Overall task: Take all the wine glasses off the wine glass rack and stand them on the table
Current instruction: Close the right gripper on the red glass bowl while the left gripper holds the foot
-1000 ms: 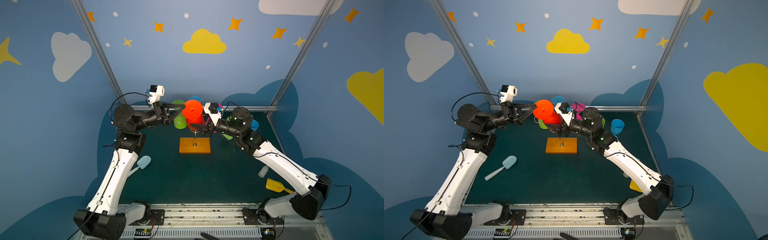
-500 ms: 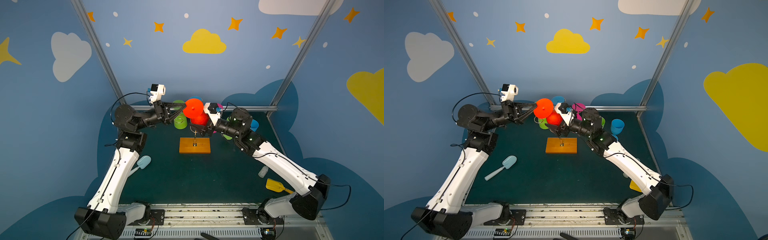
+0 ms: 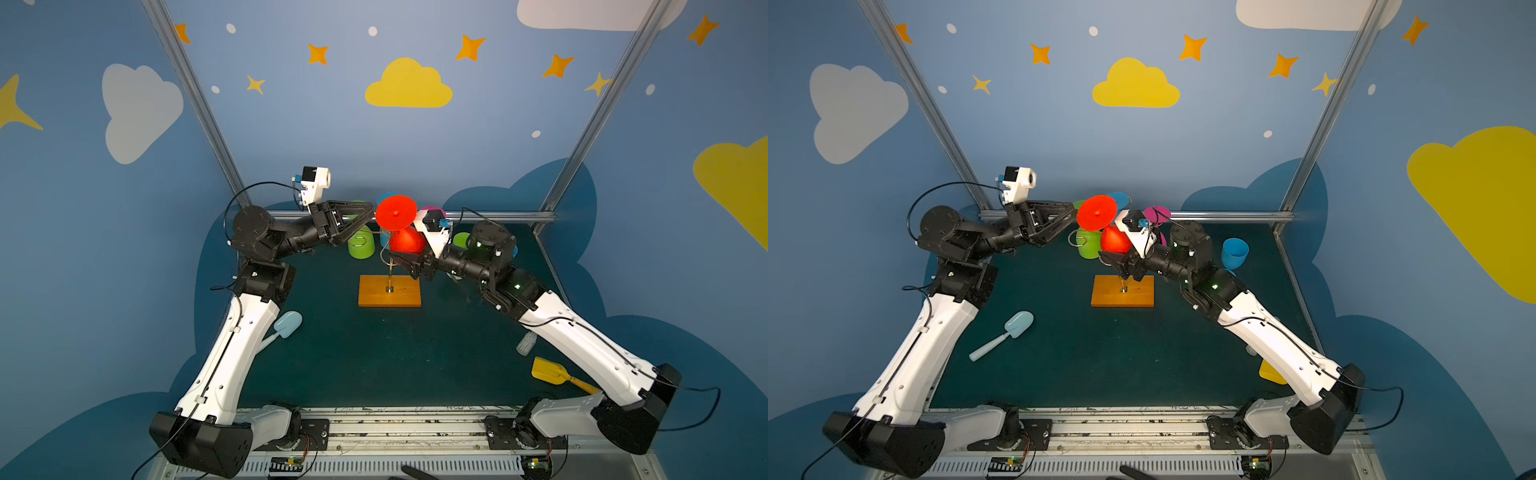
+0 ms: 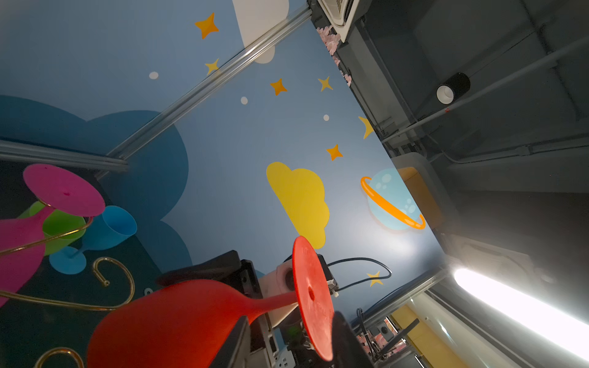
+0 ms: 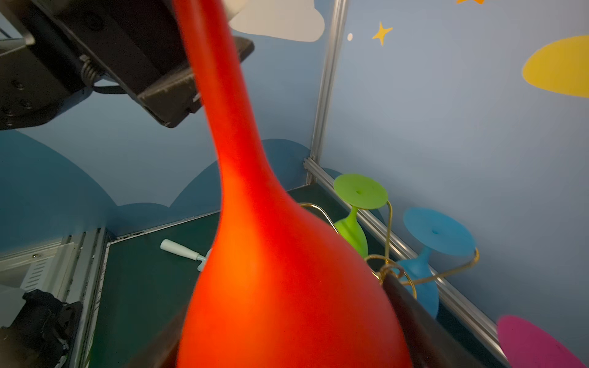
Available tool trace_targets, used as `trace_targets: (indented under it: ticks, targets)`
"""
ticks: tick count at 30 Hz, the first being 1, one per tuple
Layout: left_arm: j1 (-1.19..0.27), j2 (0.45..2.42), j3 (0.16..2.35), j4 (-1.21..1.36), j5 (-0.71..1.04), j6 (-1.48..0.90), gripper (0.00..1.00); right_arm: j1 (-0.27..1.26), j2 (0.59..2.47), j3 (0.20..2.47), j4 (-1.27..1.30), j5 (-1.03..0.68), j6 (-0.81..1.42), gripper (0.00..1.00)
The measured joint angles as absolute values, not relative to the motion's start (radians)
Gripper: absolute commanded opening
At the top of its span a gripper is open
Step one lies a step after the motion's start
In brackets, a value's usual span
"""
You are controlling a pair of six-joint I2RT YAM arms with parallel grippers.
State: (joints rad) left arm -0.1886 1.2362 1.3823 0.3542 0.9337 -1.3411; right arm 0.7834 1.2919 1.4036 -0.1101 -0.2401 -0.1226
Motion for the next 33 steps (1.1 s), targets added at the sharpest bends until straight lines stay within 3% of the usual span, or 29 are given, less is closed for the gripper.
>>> trace_targets:
  ticks: [10, 20, 33]
  targets:
    - [-0.276, 1.243, 1.385, 0.178, 0.767, -0.791, 0.59, 0.758, 1.152, 1.449, -0.450, -0.096, -0.015, 0.45]
    - [-0.447, 1.176, 1.252, 0.241, 0.591, -0.054, 0.51, 0.753, 1.187, 1.576, -0.702, -0.076, 0.023, 0.39]
    - [-0.516, 1.207, 1.219, 0.374, 0.563, 0.352, 0.46, 0.754, 1.262, 1.605, -0.784, -0.126, 0.041, 0.35]
